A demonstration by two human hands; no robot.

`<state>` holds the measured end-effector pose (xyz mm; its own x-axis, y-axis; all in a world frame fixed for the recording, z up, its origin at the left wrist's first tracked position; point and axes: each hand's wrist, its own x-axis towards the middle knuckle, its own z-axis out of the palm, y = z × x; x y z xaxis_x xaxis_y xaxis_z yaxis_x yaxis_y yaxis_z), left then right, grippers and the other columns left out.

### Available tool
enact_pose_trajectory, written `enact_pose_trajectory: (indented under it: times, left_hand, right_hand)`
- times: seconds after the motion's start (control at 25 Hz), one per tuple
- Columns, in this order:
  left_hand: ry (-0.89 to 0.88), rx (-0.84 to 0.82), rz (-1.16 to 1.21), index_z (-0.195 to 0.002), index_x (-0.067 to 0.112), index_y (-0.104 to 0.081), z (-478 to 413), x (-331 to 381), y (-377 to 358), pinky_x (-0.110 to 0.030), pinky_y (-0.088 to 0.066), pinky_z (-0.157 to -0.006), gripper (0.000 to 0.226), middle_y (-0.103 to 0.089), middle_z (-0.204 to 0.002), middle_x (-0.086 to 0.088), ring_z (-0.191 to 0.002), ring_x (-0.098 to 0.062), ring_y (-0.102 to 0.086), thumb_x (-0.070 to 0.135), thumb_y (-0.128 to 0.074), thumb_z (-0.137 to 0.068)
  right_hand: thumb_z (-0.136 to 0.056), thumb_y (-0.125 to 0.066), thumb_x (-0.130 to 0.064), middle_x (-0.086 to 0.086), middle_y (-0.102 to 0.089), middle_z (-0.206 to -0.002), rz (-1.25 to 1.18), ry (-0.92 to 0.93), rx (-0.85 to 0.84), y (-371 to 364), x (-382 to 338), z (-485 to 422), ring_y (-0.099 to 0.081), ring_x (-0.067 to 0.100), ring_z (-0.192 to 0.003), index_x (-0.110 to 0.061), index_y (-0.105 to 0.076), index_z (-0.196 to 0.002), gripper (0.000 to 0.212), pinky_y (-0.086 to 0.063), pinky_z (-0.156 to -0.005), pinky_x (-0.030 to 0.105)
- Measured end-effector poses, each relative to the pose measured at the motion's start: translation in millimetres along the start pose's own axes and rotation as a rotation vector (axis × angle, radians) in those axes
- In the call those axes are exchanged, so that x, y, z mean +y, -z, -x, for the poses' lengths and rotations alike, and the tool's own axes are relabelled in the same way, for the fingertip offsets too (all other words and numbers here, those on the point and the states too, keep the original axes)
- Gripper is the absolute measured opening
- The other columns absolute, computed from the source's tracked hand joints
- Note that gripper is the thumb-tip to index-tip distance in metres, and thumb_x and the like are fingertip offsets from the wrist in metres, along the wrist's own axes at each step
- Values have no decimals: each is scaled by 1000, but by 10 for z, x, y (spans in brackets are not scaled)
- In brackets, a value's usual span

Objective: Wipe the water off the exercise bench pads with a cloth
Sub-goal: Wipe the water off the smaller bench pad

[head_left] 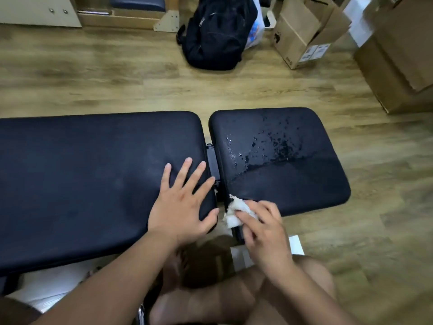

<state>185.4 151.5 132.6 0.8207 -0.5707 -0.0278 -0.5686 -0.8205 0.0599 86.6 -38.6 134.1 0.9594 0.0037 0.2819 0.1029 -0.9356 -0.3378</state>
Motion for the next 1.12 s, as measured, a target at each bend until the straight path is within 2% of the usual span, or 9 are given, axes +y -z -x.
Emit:
enact_pose_trajectory:
  times: [0.12,0.28,0.4,0.48,0.56,0.68,0.8,1.0,1.12]
  left_hand:
    - [3,0,23,-146,28,-46,-13,-3,-3,-63,-14,-116,72,-26,-162,-4,-152,-31,-12,67,-35,-86]
    - [4,-15,25,-146,28,-44,5,-6,0,-64,-14,-116,71,-25,-162,-5,-152,-31,-10,67,-35,-87]
    - [4,-32,19,-147,29,-43,-10,-12,16,-64,-13,-116,71,-23,-163,-5,-152,-32,-8,67,-35,-87]
    - [0,-38,19,-147,29,-45,-14,-12,21,-64,-13,-116,71,-24,-163,-5,-152,-32,-9,67,-36,-87]
    - [-4,-48,13,-146,28,-45,-12,-9,9,-64,-13,-116,71,-24,-162,-5,-152,-32,-9,67,-36,-87]
    - [-8,-64,16,-147,29,-43,-14,-8,31,-64,-11,-116,71,-23,-163,-5,-152,-32,-8,67,-33,-88]
    - [1,-86,14,-151,31,-33,-11,-1,51,-63,-3,-118,74,-13,-165,-4,-153,-31,2,68,-24,-88]
    - [9,-99,-8,-155,32,-18,-7,-4,54,-62,6,-117,76,4,-166,-2,-151,-30,17,69,-17,-89]
    - [6,-98,3,-155,31,-19,7,-8,17,-63,6,-116,76,2,-166,-3,-151,-31,16,68,-16,-90]
  right_hand:
    - [-80,-50,-8,5,-68,-108,-36,79,15,-75,242,-537,-53,27,-94,-12,-75,-93,28,-49,-79,32]
    - [-77,-57,4,3,-71,-102,106,133,-113,-124,409,-1517,-57,32,-87,-15,-75,-94,32,-53,-74,38]
    - [-84,-50,4,-6,-63,-96,145,-100,-244,-201,359,-2339,-57,22,-81,-25,-74,-105,43,-52,-82,33]
    - [-83,-48,4,2,-65,-96,138,-247,-278,-289,294,-2754,-62,27,-82,-22,-74,-103,42,-53,-81,31]
    - [-80,-46,6,8,-68,-98,133,-304,-243,-420,293,-2888,-65,32,-87,-19,-74,-100,42,-54,-78,32]
    - [-83,-44,0,8,-67,-112,86,-261,-170,-550,373,-2676,-62,31,-98,-26,-71,-110,45,-50,-85,28]
    - [-90,-45,-6,5,-65,-122,44,-184,-161,-416,426,-2443,-56,28,-112,-24,-67,-117,40,-46,-98,35]
    - [-85,-52,0,1,-68,-112,-19,55,-178,11,139,-1263,-56,28,-91,-16,-70,-107,33,-47,-79,32]
    - [-83,-49,-11,-1,-66,-110,-55,61,-216,168,-33,-453,-53,21,-92,-16,-73,-100,30,-43,-75,24]
